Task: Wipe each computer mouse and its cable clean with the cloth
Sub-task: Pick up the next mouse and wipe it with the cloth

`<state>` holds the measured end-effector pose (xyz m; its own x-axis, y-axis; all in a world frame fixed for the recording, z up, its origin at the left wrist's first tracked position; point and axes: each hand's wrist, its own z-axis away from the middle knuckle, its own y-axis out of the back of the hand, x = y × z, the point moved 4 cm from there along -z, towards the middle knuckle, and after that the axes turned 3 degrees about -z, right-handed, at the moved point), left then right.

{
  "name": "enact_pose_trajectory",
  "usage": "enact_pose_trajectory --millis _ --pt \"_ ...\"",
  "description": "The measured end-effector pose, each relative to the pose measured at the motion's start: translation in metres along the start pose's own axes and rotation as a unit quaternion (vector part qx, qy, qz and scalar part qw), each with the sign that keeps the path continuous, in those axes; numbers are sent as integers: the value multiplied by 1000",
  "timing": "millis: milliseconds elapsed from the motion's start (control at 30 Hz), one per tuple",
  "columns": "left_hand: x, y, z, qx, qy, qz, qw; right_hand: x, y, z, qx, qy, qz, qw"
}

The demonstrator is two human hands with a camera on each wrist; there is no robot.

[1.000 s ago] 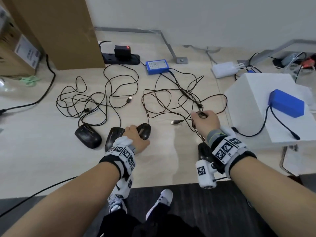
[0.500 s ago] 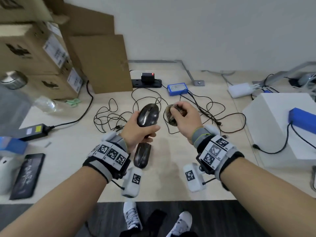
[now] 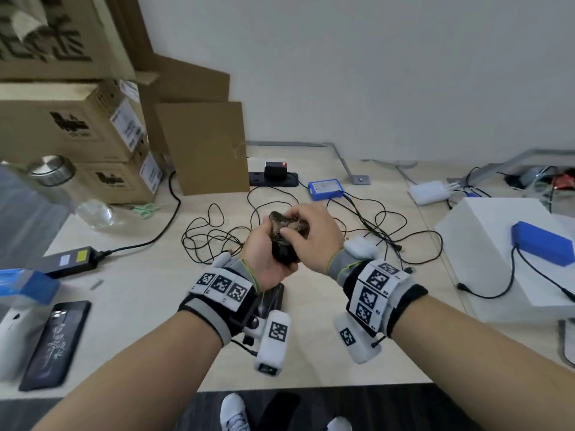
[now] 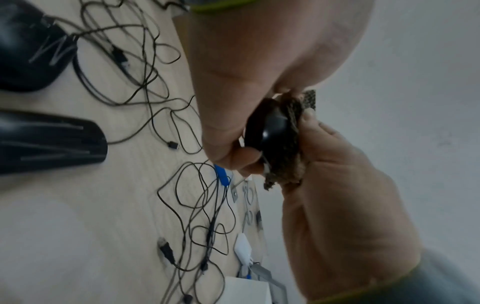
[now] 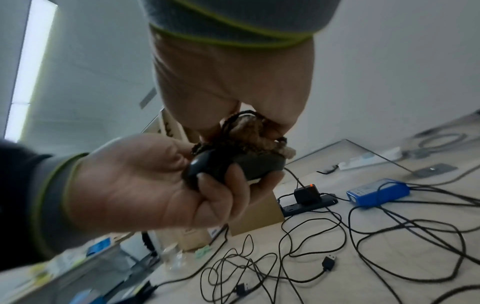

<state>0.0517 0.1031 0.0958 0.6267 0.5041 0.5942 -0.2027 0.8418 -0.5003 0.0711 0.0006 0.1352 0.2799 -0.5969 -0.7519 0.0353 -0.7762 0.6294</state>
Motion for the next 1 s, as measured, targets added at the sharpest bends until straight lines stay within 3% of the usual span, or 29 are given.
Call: enact_pose_trajectory --millis 100,200,267,400,433,567,633,700,833,933,1000 --pt "9 2 3 6 -30 57 998 -12 -5 19 -6 93 6 996" --pt "14 2 2 -15 -39 19 999 -19 -1 24 -4 175 53 983" --pt "15 2 5 -10 -39 -34 999 -11 8 12 16 159 66 985" --pt "20 3 10 -8 -56 -67 996 12 25 -19 80 -67 67 992" --pt "21 2 10 -2 -63 -59 996 10 23 -18 76 -76 65 992" --pt "30 3 7 -5 -77 4 997 -29 0 12 63 91 20 994" --pt "32 5 9 -21 -76 9 997 -32 -6 19 61 139 27 988" --pt "29 6 12 -23 -66 -32 997 -22 2 5 71 112 18 991" --pt "26 5 13 -19 -70 -84 994 -1 19 -20 102 -31 20 994" --pt "33 6 12 -4 -73 -53 996 -24 8 -2 77 33 0 996" --pt "41 4 14 -33 -84 -26 996 -41 -1 10 57 100 16 993"
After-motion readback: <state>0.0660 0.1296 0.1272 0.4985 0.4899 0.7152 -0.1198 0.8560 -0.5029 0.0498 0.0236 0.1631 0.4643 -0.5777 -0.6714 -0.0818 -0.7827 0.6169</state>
